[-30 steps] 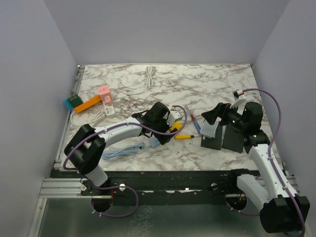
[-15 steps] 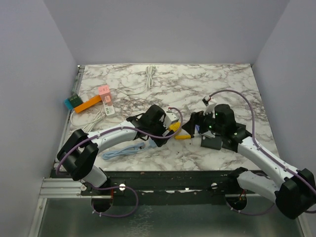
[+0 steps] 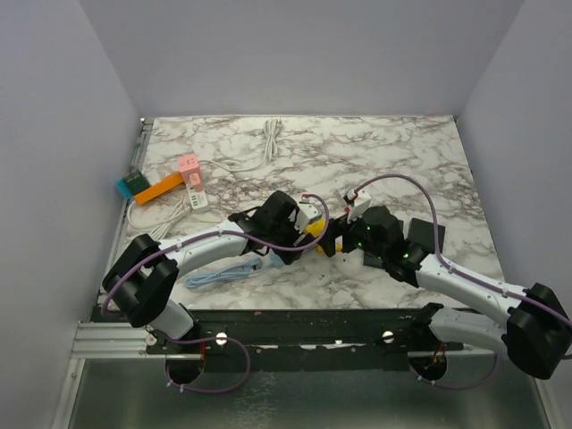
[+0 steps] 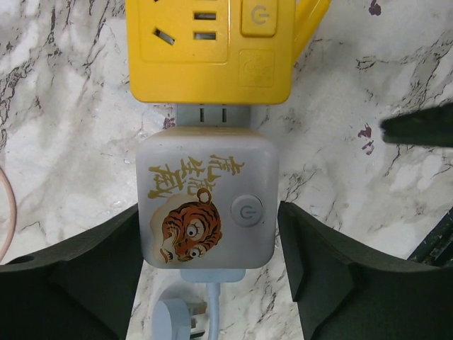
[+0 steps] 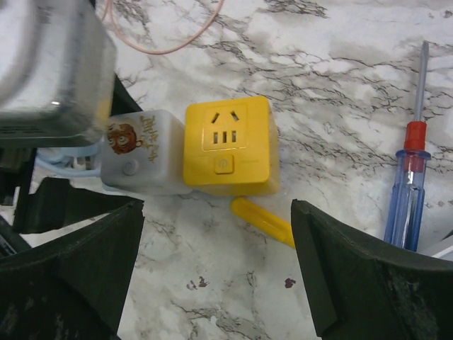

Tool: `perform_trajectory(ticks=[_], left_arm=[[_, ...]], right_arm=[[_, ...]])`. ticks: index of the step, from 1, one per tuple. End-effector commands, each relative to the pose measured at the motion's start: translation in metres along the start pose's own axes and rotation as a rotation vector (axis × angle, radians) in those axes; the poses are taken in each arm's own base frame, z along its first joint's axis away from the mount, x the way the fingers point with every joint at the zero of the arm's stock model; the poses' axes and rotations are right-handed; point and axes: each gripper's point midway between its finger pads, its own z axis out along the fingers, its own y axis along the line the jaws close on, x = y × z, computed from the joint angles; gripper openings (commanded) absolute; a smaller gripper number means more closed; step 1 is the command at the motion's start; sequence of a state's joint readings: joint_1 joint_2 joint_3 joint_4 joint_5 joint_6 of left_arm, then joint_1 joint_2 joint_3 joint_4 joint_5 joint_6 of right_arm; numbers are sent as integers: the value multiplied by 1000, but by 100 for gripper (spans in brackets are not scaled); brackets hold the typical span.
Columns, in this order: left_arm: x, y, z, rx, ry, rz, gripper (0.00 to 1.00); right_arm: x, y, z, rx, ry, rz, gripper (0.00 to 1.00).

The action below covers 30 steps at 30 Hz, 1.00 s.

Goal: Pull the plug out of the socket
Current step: Remove the plug from the socket.

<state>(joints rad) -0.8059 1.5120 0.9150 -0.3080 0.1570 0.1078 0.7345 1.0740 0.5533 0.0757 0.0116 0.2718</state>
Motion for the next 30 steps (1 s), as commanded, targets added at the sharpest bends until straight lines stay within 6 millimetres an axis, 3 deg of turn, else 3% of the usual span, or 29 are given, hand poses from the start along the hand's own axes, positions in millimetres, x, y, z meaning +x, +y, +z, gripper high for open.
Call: perform_trajectory(ticks=[1, 10, 18, 26, 30], left_arm=[[-13, -3, -5, 4, -65, -2, 77], [-14, 1, 0, 4, -61, -8, 71], [-12, 5, 3, -16, -51, -11, 54], [-10, 6, 3, -15, -46, -3, 34], [-8, 3, 5, 2, -40, -2, 29]], right_arm=[[0, -10, 9, 47, -43, -24, 91], [12, -6, 21, 15, -43, -51, 90], [20, -18, 32, 97, -40, -98, 88], [26, -16, 42, 104, -49, -95, 86], [26, -15, 44, 104, -69, -91, 86]])
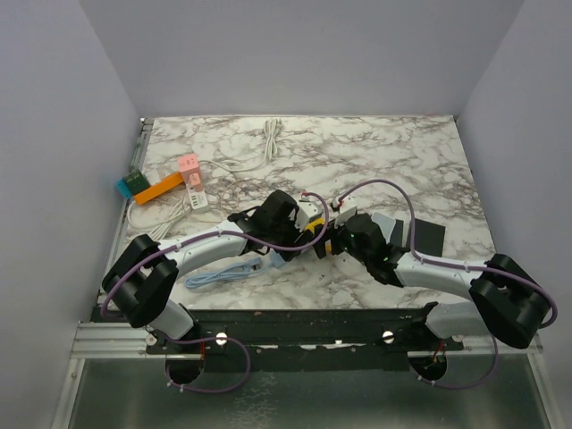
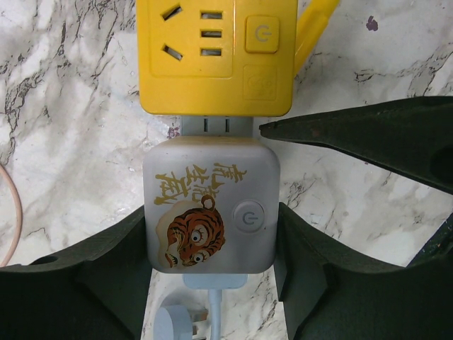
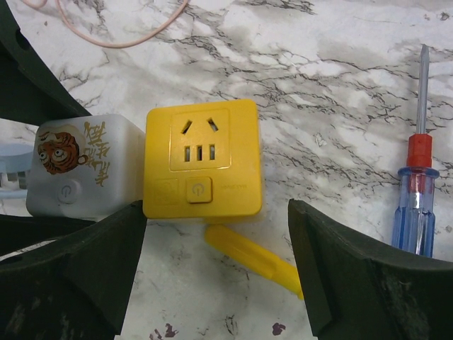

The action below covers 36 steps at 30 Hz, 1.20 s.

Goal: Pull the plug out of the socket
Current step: Remove the plug from the socket.

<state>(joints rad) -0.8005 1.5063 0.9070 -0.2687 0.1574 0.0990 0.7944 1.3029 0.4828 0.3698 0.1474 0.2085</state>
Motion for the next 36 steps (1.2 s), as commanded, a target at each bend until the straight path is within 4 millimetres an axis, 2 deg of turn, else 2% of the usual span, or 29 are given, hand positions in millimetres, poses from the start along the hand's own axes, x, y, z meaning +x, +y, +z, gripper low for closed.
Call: perform_trajectory(ticks=[1, 14, 23, 27, 31, 36], left_arm=[[0, 0, 4, 12, -3, 6, 28], [-1, -1, 4, 18, -5, 9, 20], [-1, -1, 3, 16, -6, 10, 16], [-2, 1, 2, 6, -9, 17, 14], [-2, 1, 1, 6, -11, 19, 12], [0, 1, 2, 12, -3, 18, 5]], right_arm=[[-4, -3, 4, 28, -53, 0, 86], [-2, -1, 11, 35, -57, -14, 81], [5, 0, 15, 38, -50, -4, 73], [6, -4, 14, 67, -53, 5, 61], [5, -10, 9, 93, -74, 31, 33], [6, -19, 9, 151, -66, 47, 13]])
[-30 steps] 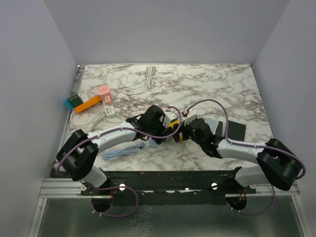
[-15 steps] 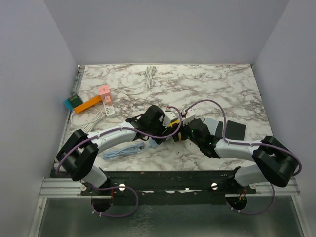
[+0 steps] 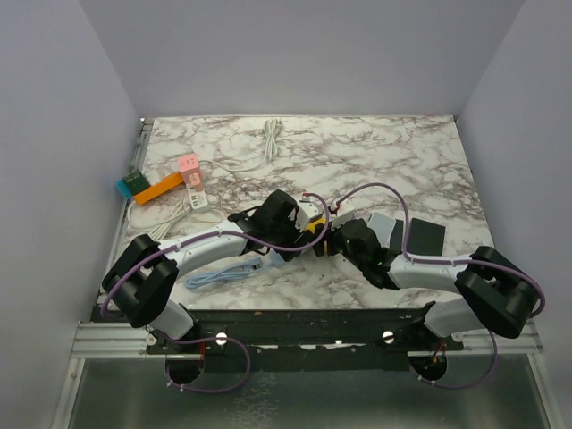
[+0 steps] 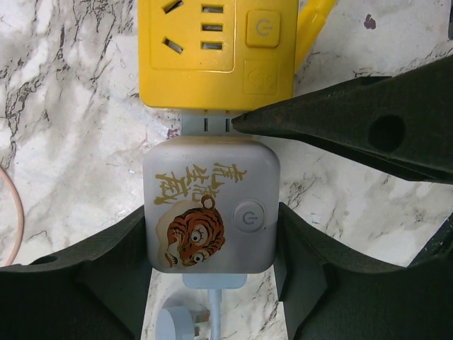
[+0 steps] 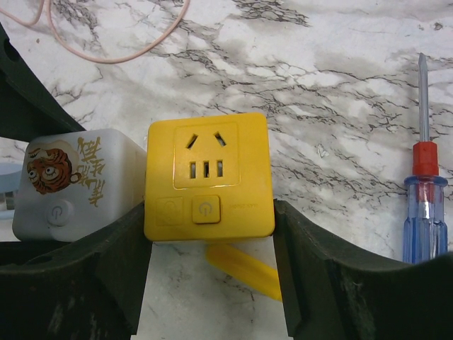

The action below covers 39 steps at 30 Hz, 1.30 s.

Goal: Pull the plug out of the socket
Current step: Remove the plug from the socket.

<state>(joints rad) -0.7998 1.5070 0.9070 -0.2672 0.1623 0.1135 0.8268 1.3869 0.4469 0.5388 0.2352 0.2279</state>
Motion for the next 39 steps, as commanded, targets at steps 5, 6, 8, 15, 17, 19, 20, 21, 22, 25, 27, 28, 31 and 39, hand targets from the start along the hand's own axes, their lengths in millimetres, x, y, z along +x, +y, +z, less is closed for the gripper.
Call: perform_trajectory(ticks=[5, 6, 8, 15, 17, 19, 20, 21, 22, 25, 27, 28, 31, 39], left_arm=[[2, 0, 3, 13, 4, 3, 1], [2, 1, 4, 11, 8, 2, 0], [3, 2, 5, 2, 14, 1, 0], [7, 9, 8, -11, 34, -18, 0], [6, 10, 8, -3, 31, -29, 0], [6, 12, 9, -2, 32, -38, 0], [6, 14, 9, -3, 32, -42, 0], [6, 14, 10, 1, 33, -48, 0], [6, 14, 10, 9, 35, -51, 0], [7, 13, 11, 18, 38, -55, 0], [7, 13, 11, 18, 40, -55, 0], [8, 13, 11, 19, 42, -57, 0], [9, 13, 12, 19, 46, -55, 0], [14, 13, 13, 19, 63, -57, 0]], right_arm=[[4, -20, -2, 121, 1, 37, 2], [4, -20, -2, 127, 6, 40, 1], [6, -23, -1, 144, 21, 38, 1], [4, -8, 0, 79, 4, 12, 1], [4, -4, 0, 102, 3, -16, 1], [5, -1, 1, 118, 7, -46, 1], [6, 1, 0, 120, 6, -55, 1], [7, 4, 0, 117, 7, -62, 1], [7, 6, 0, 123, 4, -71, 1], [10, 12, 0, 125, 6, -89, 1], [12, 13, 0, 123, 9, -77, 1], [12, 13, 0, 123, 8, -64, 1], [12, 14, -2, 124, -1, -27, 1], [8, 10, -5, 154, 15, -19, 1]])
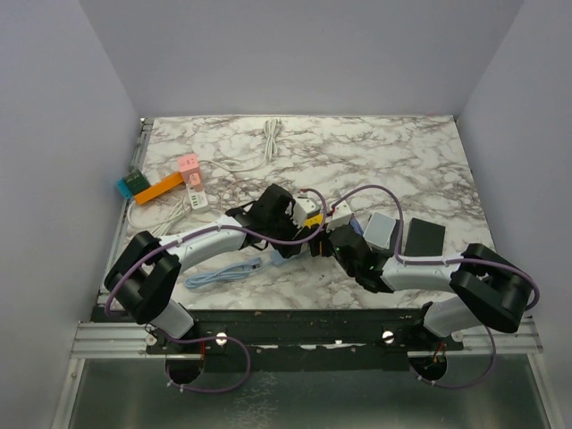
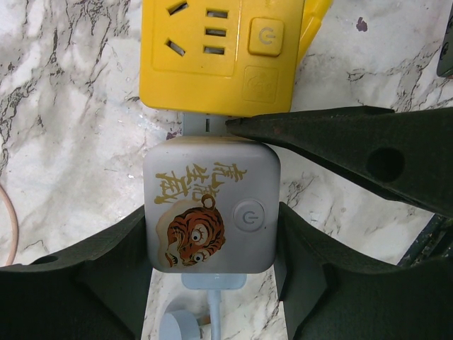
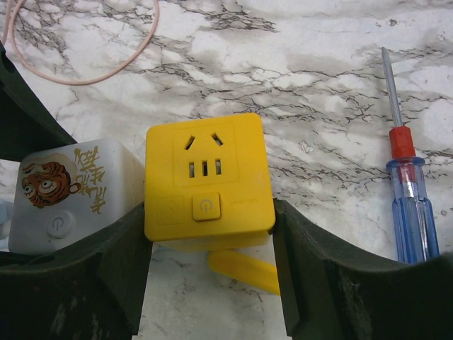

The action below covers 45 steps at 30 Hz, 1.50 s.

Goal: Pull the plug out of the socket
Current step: Remove the plug from the socket.

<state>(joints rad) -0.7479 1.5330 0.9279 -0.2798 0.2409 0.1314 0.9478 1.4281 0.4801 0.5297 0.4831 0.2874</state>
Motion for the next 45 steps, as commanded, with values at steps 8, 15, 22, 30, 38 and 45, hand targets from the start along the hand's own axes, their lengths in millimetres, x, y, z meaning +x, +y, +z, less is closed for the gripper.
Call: perform_trajectory(ticks=[8, 15, 22, 30, 38, 45], left_arm=[[17, 4, 13, -10, 67, -31, 0], [18, 4, 13, -9, 70, -33, 0], [19, 3, 15, -7, 78, -33, 0], [22, 6, 19, -22, 98, -46, 0], [24, 11, 21, -45, 118, -53, 0], [25, 10, 21, -42, 121, -52, 0]], right_arm=[[9, -19, -1, 38, 79, 19, 1], [13, -36, 10, 49, 122, 76, 1], [12, -33, 11, 19, 139, 108, 1], [23, -19, 16, -41, 177, 106, 1], [18, -5, 6, 20, 101, -9, 1], [21, -8, 1, 49, 83, 8, 1]])
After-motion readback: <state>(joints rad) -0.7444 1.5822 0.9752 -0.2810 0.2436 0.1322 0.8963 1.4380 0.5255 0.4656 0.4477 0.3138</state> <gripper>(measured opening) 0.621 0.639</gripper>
